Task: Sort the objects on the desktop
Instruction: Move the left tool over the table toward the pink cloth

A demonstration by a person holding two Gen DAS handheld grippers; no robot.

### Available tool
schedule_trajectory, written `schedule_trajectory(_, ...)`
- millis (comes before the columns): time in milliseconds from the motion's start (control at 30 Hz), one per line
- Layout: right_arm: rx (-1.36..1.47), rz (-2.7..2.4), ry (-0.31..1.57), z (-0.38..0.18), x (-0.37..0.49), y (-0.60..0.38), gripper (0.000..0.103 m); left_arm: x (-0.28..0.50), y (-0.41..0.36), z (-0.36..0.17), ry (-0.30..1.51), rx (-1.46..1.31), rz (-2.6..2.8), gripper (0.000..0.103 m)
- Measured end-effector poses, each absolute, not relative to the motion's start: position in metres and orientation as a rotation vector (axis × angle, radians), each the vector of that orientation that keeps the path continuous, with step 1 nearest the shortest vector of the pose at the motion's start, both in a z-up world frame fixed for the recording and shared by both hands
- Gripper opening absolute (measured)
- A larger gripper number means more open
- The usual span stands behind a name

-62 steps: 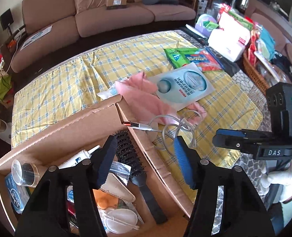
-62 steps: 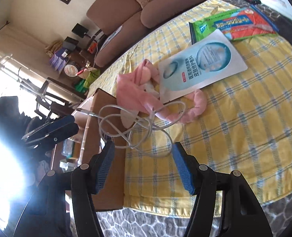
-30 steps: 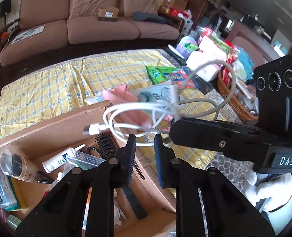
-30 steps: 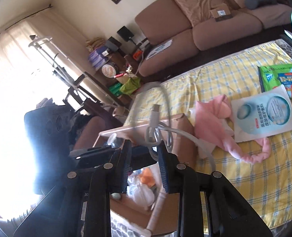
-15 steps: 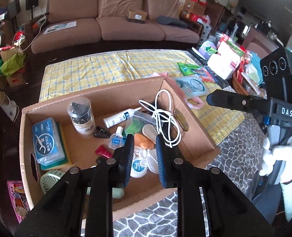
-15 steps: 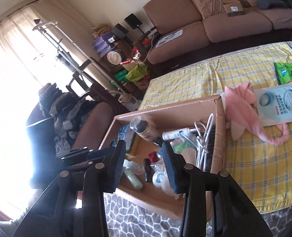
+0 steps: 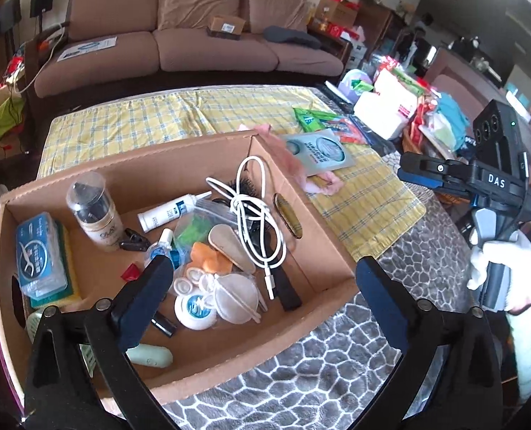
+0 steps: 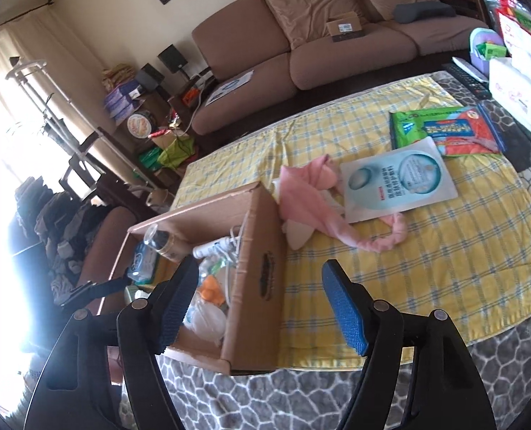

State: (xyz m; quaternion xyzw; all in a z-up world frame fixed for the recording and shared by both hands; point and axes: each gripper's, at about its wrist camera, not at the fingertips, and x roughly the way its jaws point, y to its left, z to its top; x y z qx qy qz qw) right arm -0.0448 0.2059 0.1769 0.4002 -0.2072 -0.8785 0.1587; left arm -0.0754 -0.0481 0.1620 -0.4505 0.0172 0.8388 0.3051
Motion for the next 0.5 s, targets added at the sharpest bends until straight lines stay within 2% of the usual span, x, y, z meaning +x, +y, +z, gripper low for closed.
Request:
schedule_trajectory(233, 1.183, -2.588, -0.684, 0.153, -0.055, 0.280, 0.075, -0.107, 0.026, 0.172, 0.238, -1.143, 2.231, 0.102)
schedule_trajectory(500, 1.264, -2.645, -0.641, 0.106, -0.102, 0.328, 0.075, -0.198, 0.112, 0.165, 0.460, -1.175, 2.280, 0.102)
